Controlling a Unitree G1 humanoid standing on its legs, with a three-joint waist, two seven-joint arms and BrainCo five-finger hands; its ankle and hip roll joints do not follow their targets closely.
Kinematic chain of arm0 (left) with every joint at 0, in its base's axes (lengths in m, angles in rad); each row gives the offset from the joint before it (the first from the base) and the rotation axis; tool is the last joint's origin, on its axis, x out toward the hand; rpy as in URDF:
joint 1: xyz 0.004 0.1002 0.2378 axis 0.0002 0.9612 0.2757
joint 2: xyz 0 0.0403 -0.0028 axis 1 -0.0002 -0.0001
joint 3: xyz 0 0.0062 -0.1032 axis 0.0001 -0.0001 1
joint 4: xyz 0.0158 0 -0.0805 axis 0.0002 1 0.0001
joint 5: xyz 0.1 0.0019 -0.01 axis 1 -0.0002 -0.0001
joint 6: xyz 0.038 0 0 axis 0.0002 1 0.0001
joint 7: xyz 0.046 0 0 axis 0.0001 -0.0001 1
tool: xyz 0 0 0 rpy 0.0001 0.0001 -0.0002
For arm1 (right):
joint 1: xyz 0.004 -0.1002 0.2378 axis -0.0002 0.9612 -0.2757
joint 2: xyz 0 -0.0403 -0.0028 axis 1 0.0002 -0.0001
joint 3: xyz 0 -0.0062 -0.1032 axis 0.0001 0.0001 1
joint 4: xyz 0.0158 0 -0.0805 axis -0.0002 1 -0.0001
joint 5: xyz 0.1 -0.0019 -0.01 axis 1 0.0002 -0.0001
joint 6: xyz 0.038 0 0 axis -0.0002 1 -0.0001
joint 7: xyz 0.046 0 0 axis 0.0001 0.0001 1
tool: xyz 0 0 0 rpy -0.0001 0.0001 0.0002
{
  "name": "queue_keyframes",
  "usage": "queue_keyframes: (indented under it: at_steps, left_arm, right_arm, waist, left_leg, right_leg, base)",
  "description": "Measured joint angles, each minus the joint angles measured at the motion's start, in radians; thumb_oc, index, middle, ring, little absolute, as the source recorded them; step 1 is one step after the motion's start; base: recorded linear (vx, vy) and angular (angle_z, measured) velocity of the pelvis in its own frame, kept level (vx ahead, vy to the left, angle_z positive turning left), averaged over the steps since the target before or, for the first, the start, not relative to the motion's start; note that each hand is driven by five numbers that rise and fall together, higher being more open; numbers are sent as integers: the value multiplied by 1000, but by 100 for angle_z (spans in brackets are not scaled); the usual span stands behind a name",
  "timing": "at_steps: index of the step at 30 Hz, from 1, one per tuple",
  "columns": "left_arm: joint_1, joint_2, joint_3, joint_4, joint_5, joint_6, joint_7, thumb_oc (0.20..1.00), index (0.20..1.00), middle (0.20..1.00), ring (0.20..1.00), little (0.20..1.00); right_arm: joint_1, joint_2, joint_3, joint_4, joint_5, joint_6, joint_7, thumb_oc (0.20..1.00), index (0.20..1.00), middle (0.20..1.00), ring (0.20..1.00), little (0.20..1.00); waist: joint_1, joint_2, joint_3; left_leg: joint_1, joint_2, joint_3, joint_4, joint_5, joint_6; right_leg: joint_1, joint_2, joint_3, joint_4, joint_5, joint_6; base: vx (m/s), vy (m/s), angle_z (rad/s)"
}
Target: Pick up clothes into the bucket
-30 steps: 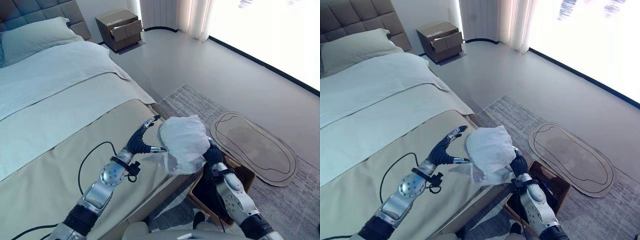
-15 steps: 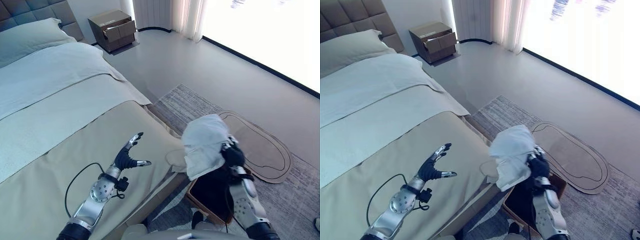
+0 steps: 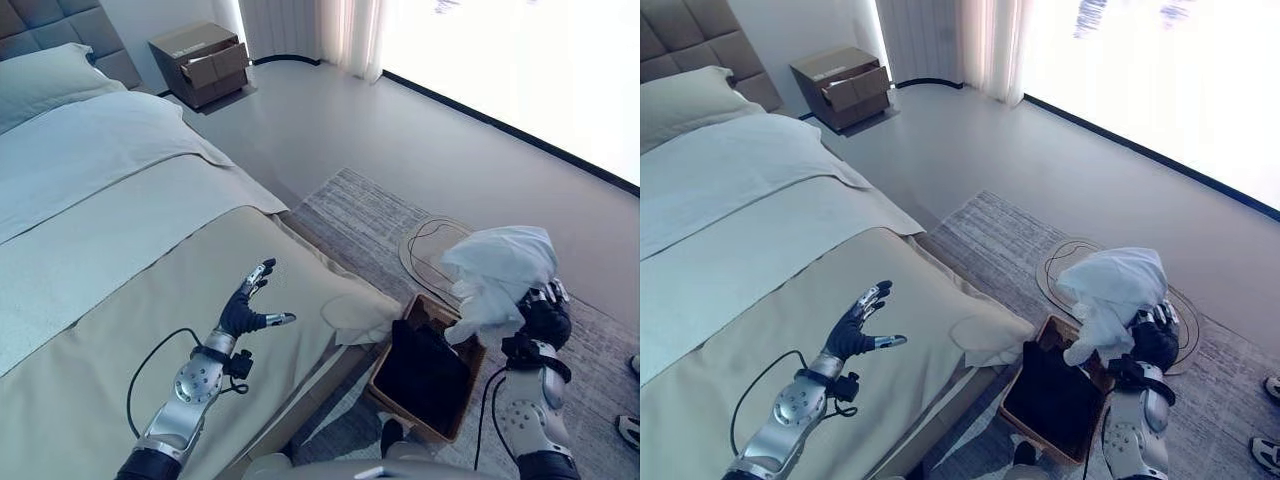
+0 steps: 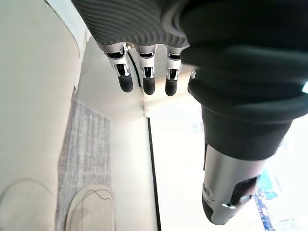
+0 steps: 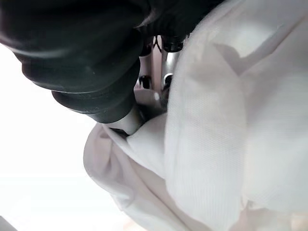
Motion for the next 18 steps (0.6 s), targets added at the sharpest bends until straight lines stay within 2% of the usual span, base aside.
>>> queue_keyframes:
  at_steps: [8,9,10,11,13,15,16,18]
  left_arm:
    - [20,-37,52,-40,-187,-6,-29,1000,1000,1000,1000,1000]
    - [15,-34,60,-68,-229,-17,-30,1000,1000,1000,1000,1000]
    - [9,-32,70,-94,-248,-29,-31,1000,1000,1000,1000,1000]
    - [-10,-33,75,-117,-268,-45,-31,1000,1000,1000,1000,1000]
    - [-37,-33,73,-120,-270,-45,-36,1000,1000,1000,1000,1000]
    - [-63,-30,71,-133,-315,-49,-35,1000,1000,1000,1000,1000]
    - [-78,-29,71,-140,-338,-59,-35,1000,1000,1000,1000,1000]
    - [-108,-26,69,-141,-367,-62,-32,1000,1000,1000,1000,1000]
  right_arm:
    - [-2,-6,6,88,-28,-2,-19,200,200,200,200,200]
    - [-14,-11,15,101,-43,-3,-23,200,200,200,200,200]
    - [-35,-16,18,109,-54,-3,-25,200,200,200,200,200]
    - [-77,-29,17,128,-68,-2,-32,200,200,200,200,200]
    - [-125,-32,16,151,-71,-2,-43,200,200,200,200,200]
    - [-189,-39,29,170,-81,-2,-67,200,200,200,200,200]
    - [-234,-60,53,190,-98,-3,-81,200,200,200,200,200]
    - [-294,-69,63,226,-127,2,-101,200,200,200,200,200]
  waist:
    - [-10,-5,5]
    - [-10,-12,15]
    - [-8,-20,35]
    - [-8,-14,66]
    - [-11,-10,103]
    - [-12,-7,162]
    - [-10,-6,189]
    - [-9,-4,228]
  left_leg:
    - [-9,3,27,9,-1,0]
    - [-60,2,25,65,-4,3]
    - [-94,0,24,103,-9,5]
    - [-142,5,23,153,-36,11]
    - [-175,3,24,184,-43,14]
    - [-212,3,29,243,-74,14]
    - [-252,4,36,288,-108,13]
    - [-304,5,39,328,-116,10]
  right_leg:
    - [-29,3,33,7,4,1]
    - [-79,-10,44,58,-5,-1]
    - [-117,-16,54,93,-13,-4]
    - [-163,-19,66,133,-18,-8]
    - [-205,-27,77,175,-23,-11]
    - [-263,-39,96,239,-46,-16]
    - [-310,-46,108,280,-66,-18]
    - [-363,-52,116,321,-68,-21]
  base:
    - [-85,-14,-11]
    - [-228,5,-13]
    - [-132,7,-22]
    - [-109,2,-19]
    - [-160,9,-10]
    - [-152,2,-15]
    - [-106,-20,-23]
    - [-97,-21,-17]
